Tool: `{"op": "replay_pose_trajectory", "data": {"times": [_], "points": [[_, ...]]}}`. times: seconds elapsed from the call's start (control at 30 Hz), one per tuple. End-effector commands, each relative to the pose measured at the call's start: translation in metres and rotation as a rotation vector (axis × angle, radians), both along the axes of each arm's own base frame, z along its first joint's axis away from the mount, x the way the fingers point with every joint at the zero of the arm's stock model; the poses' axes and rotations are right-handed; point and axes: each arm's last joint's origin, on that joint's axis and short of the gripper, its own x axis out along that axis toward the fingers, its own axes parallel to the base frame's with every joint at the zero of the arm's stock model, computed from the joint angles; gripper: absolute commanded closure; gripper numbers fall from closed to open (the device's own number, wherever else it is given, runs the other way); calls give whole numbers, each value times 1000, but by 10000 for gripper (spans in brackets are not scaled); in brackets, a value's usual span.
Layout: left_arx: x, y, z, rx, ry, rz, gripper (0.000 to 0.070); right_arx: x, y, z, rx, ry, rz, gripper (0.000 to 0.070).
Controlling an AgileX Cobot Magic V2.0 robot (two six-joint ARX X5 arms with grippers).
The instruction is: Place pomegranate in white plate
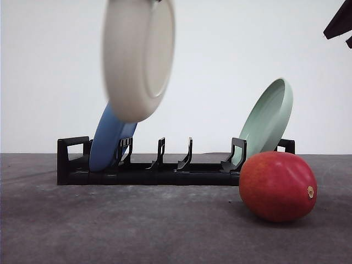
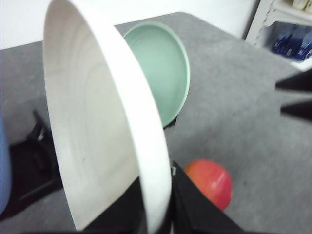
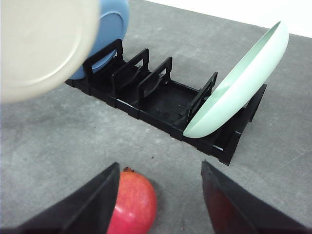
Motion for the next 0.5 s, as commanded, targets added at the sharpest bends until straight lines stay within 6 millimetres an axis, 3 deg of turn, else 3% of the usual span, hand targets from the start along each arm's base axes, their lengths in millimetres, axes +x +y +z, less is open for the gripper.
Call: {"op": "replay_pose_trajectory", "data": {"times": [0.0, 0.23, 0.47], "points": [[-5, 0, -3, 38, -40, -21, 690, 0, 1, 6, 11, -20, 5, 361], [-17, 2, -28, 303, -67, -144, 690, 0, 1, 6, 12, -19, 5, 361], [-19, -12, -48, 591, -170, -290, 690, 0, 1, 6, 22, -12, 0, 361]]}}
